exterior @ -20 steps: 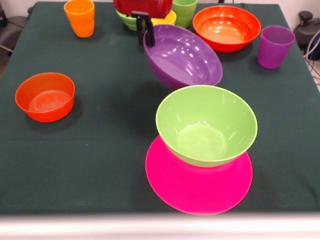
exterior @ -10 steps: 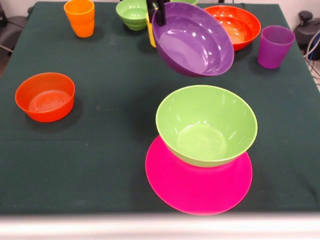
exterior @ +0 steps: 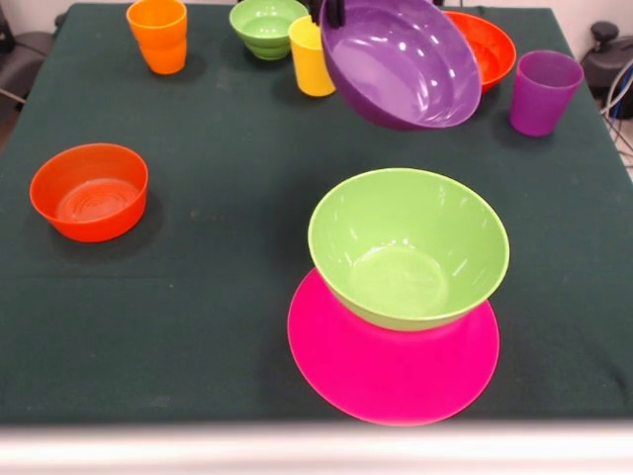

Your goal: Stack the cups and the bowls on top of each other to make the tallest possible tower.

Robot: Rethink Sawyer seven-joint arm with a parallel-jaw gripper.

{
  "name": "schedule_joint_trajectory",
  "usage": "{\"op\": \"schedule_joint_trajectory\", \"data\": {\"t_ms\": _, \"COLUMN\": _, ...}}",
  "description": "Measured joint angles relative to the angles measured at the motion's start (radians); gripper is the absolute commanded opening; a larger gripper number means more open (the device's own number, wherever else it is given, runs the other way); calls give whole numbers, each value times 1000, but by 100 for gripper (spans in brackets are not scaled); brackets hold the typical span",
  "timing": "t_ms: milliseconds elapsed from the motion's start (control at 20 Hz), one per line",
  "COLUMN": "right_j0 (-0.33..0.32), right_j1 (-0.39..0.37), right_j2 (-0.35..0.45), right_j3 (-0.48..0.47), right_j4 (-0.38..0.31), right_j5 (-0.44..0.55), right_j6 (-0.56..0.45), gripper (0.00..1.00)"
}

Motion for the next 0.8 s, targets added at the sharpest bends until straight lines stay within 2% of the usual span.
{"op": "schedule_joint_trajectory", "data": {"t_ms": 300, "right_j0": 19, "right_j1": -27, "right_j2": 11, "right_j3": -12, "right_j4": 33, "right_j5": 32, "right_j6": 0, "gripper": 0}}
{"op": "schedule_joint_trajectory", "data": {"t_ms": 800, "right_j0": 48, "right_j1": -88, "right_j2": 45, "right_j3": -77, "right_j4": 137, "right_j5": 174, "right_j6": 0, "gripper": 0}}
